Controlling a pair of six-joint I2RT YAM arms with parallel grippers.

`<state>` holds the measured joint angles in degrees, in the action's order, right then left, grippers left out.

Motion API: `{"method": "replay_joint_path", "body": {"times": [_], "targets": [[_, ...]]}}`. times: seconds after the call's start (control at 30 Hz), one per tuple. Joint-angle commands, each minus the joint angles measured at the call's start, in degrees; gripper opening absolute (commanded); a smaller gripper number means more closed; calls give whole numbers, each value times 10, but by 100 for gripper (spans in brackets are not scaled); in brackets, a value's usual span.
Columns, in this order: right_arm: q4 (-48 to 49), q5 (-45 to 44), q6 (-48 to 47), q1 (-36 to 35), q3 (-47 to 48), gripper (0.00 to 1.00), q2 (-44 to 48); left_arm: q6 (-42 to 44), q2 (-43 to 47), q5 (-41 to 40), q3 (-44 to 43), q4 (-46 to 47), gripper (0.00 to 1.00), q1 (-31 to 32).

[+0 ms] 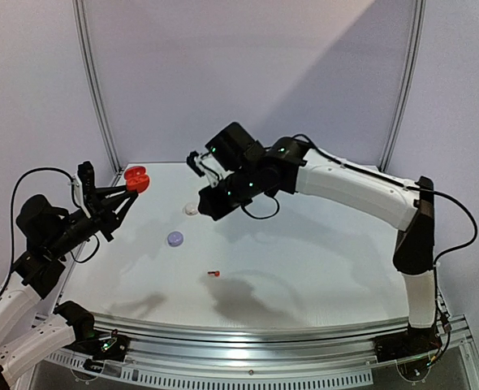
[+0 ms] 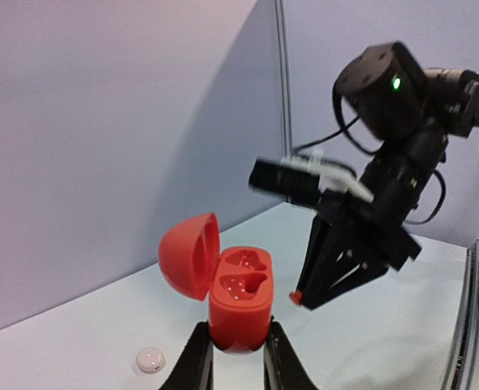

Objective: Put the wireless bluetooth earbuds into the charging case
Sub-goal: Insert the right earbud into the right side groove of the charging case.

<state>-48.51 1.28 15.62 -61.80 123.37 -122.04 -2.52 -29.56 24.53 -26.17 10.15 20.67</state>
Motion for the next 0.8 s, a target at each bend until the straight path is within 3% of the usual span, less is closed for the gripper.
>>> {"method": "replay_joint_path", "body": {"times": [0.0, 0.17, 0.37, 0.53, 0.77], "targets": [[135, -70, 62, 0, 5, 5, 77, 30, -6, -34, 12, 59, 0, 6], [305, -133, 93, -30, -31, 1, 127, 96, -27, -88, 23, 135, 0, 61], [439, -203, 80, -71, -27, 0, 116, 165, -64, -158, 26, 234, 0, 124], [509, -230, 49, -101, -25, 0, 87, 171, -92, -180, -2, 261, 0, 136], [554, -198, 39, -110, -23, 0, 58, 158, -111, -204, -20, 270, 0, 146]]}}
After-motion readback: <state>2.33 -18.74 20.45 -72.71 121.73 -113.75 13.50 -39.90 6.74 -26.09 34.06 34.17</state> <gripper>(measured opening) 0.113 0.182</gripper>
